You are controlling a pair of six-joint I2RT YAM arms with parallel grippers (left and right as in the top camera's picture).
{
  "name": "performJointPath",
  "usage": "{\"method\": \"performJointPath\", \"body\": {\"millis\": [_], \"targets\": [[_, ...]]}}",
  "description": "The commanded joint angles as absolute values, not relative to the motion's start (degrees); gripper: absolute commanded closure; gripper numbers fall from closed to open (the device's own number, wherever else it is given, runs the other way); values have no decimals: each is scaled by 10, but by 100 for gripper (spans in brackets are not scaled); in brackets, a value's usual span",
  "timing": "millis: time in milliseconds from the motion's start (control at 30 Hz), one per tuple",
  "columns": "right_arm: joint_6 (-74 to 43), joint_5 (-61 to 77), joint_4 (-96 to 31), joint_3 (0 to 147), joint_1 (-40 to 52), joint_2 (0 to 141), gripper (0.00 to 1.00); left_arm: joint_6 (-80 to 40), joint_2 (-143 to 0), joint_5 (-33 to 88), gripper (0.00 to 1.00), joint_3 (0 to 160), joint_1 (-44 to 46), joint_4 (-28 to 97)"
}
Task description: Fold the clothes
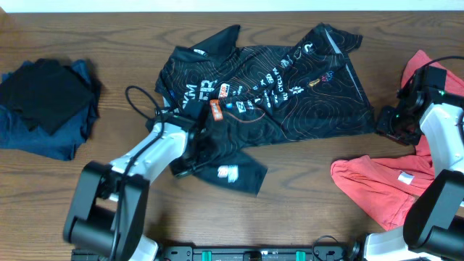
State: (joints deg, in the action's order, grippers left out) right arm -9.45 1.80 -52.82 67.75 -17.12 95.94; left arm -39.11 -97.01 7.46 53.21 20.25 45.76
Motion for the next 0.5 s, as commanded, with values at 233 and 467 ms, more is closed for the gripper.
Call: {"method": "performJointPath", "body": {"millis": [233,467], "targets": [[-81,33,-536,660,-148,960,60,-356,-873,-5,94,535,131,527],[-107,42,-455,591,-135,962,59,-356,-874,-5,94,535,130,524]]}}
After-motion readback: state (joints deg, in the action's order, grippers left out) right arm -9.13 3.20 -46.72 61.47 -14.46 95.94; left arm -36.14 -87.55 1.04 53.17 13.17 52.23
